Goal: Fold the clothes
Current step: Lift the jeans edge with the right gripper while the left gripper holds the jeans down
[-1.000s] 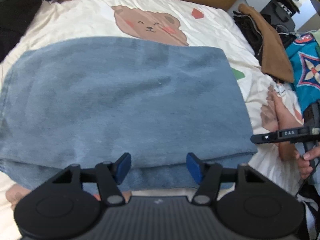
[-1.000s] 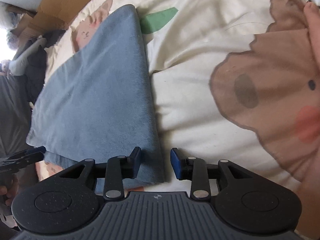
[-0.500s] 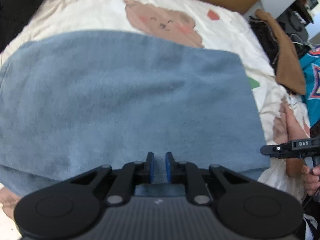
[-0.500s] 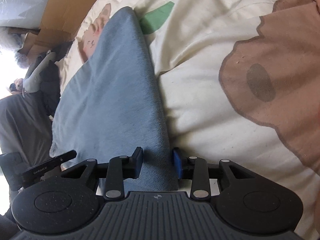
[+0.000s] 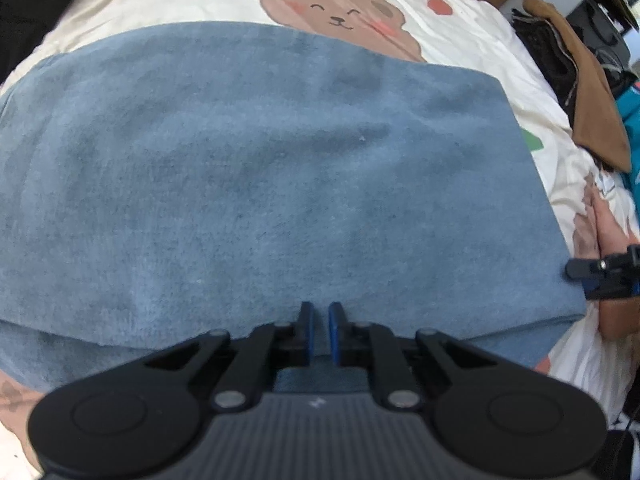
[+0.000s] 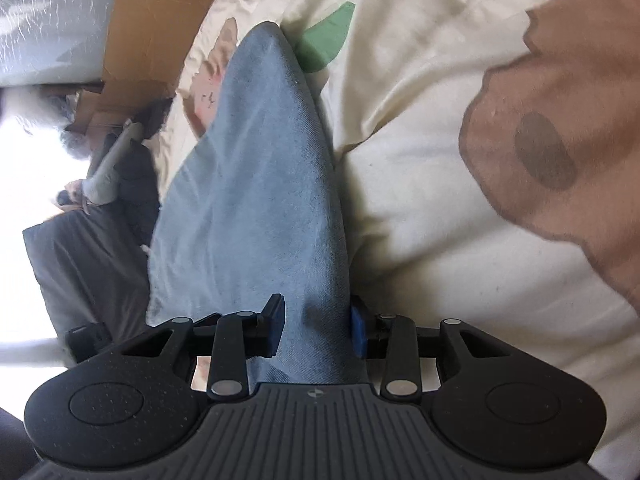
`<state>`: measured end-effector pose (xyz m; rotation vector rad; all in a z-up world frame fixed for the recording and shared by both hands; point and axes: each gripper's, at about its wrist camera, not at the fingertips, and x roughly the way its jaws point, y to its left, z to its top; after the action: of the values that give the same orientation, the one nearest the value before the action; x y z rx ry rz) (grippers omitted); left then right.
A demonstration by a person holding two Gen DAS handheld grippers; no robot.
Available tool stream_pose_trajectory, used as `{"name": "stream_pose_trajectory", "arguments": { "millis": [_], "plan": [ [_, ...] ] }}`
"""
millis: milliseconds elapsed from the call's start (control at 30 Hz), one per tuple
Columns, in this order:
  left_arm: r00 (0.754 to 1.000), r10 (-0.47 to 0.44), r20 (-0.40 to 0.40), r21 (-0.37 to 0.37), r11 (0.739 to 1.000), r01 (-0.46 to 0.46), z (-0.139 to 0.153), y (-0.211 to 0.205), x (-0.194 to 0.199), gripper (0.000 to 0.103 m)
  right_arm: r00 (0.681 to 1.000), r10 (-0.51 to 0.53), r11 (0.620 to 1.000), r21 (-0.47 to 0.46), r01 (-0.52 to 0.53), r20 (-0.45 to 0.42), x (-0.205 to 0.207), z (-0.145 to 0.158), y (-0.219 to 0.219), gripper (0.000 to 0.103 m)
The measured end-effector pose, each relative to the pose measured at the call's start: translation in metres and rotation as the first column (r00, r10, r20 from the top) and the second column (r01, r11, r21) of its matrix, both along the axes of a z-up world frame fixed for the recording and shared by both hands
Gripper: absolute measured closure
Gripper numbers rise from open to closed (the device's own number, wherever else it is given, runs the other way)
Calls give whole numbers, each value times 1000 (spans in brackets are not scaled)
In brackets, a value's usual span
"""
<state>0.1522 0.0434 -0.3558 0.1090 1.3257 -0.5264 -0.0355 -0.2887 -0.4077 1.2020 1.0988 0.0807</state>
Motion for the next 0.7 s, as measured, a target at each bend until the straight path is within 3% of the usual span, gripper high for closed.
{"name": "stream_pose_trajectory", "arguments": {
  "millis": [433, 600, 700],
  "plan": [
    [1000, -18, 11, 15, 1000, 18, -3, -5, -3, 93, 1000, 10, 997, 77, -11, 24, 23, -29, 5, 68],
    [1000, -19, 8, 21, 1000, 18, -2, -6, -1, 93, 999, -22, 985, 173, 14, 46, 17, -32, -2, 85],
    [1000, -15, 2, 20, 1000, 15, -2, -6, -1, 93, 998, -27, 983, 181, 18, 49, 18, -33, -3, 85]
  ]
}}
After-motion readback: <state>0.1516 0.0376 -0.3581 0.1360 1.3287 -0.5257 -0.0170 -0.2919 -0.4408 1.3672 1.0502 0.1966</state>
